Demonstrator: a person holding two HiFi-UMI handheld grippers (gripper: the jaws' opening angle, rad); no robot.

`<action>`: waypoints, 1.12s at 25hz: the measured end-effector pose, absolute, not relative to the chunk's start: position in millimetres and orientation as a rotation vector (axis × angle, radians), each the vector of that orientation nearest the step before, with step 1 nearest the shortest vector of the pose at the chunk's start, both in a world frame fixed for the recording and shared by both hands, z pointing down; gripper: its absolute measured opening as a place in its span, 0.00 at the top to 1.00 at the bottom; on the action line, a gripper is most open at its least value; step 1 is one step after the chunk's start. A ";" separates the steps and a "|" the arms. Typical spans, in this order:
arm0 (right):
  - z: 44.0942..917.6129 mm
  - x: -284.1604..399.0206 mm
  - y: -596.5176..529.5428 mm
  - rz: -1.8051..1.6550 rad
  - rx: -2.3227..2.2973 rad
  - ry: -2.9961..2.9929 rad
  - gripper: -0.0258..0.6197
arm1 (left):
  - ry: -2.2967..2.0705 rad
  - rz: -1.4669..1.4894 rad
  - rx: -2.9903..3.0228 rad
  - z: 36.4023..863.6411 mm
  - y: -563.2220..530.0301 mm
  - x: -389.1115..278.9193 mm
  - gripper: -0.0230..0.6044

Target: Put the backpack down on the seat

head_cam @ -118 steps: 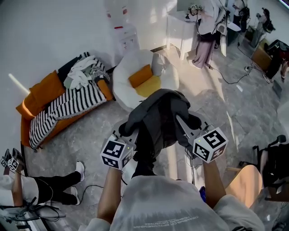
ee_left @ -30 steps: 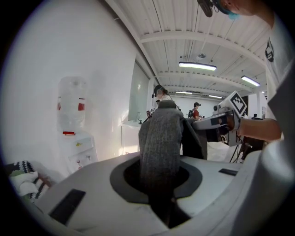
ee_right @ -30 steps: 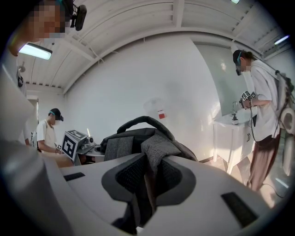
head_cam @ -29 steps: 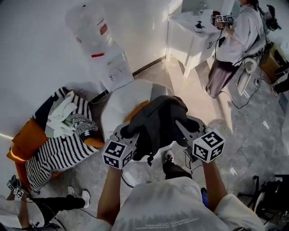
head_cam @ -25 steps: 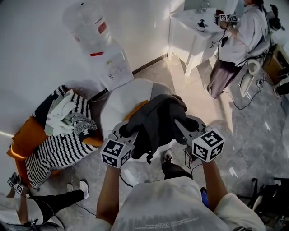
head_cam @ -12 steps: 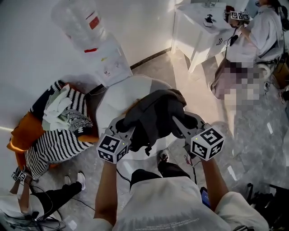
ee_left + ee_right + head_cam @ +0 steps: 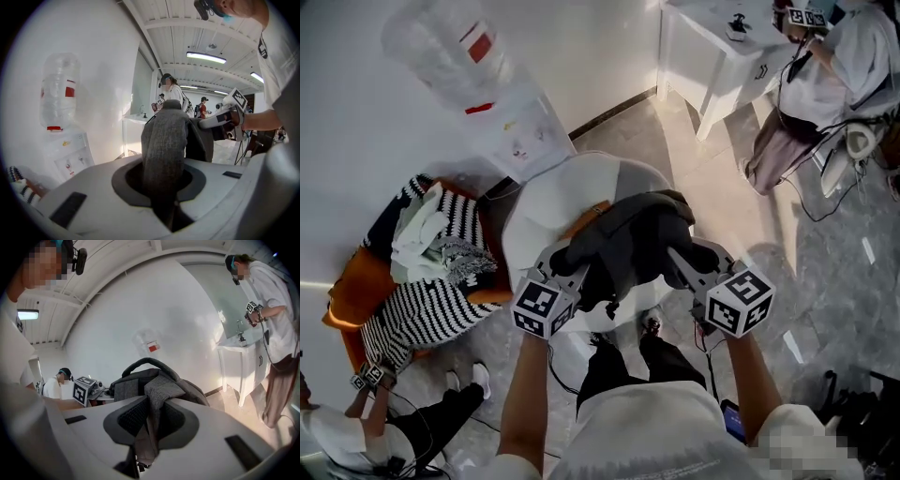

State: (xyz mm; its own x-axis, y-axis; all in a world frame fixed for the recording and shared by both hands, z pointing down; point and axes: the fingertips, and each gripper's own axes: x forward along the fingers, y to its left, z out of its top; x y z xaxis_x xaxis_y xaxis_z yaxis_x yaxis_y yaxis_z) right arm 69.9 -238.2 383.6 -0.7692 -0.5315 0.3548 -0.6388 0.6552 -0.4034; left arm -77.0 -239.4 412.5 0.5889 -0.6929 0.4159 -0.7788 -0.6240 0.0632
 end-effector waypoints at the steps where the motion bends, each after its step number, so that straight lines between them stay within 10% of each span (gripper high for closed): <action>1: 388.1 67.2 -239.7 0.778 0.964 -2.660 0.89 | -1.205 0.528 2.582 417.0 -241.8 -79.8 0.84; 28: 494.6 12.2 -282.6 0.855 1.059 -2.562 0.89 | -1.101 0.577 2.575 528.9 -297.6 -131.8 0.84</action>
State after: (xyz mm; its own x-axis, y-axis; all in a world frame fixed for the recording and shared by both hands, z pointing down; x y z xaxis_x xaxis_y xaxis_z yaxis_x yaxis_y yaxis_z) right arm 12.2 -282.6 494.6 -0.7087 -0.5651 0.4224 -0.7055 0.5663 -0.4261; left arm -131.8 -297.6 528.9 0.6293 -0.6238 0.4635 -0.7362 -0.6696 0.0984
